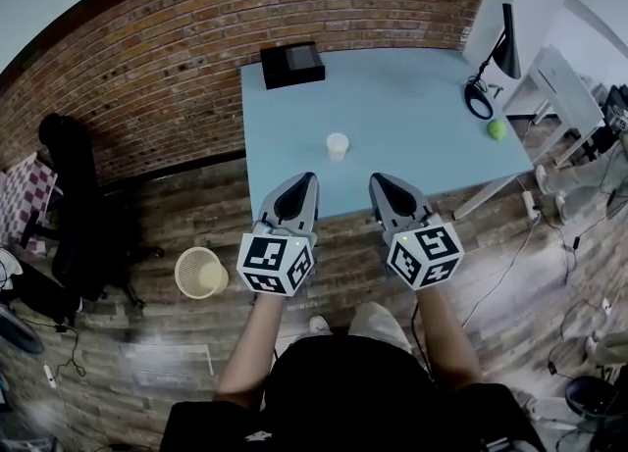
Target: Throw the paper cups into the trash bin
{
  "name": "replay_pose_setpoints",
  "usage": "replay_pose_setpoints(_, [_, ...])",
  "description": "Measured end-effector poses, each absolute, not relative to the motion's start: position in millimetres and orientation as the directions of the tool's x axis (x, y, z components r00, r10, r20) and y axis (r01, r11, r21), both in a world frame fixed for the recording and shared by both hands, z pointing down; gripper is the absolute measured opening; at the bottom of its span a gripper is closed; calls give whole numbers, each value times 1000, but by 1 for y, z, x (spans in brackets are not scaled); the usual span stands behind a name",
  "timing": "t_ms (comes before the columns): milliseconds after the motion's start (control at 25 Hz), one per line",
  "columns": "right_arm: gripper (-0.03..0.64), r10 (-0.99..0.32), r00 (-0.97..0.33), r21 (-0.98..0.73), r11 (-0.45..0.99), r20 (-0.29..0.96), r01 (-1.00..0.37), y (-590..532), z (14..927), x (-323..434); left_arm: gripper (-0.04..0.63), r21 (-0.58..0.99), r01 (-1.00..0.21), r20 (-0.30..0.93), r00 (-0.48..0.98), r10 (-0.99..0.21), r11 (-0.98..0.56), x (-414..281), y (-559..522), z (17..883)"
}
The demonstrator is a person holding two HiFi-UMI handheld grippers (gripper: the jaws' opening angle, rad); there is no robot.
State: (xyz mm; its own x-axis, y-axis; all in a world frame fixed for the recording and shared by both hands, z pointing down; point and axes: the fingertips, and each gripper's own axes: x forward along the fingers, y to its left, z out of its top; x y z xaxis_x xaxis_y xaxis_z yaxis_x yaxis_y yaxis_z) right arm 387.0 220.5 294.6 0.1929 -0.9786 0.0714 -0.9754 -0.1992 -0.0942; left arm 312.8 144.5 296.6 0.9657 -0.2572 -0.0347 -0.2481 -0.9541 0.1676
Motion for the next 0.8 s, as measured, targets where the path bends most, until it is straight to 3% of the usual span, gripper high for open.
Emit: replay_pose_setpoints(800, [-5,-990,114,-151,-126,85,-981,152,317,499,3,168,-322,41,947,-319,-932,414,88,328])
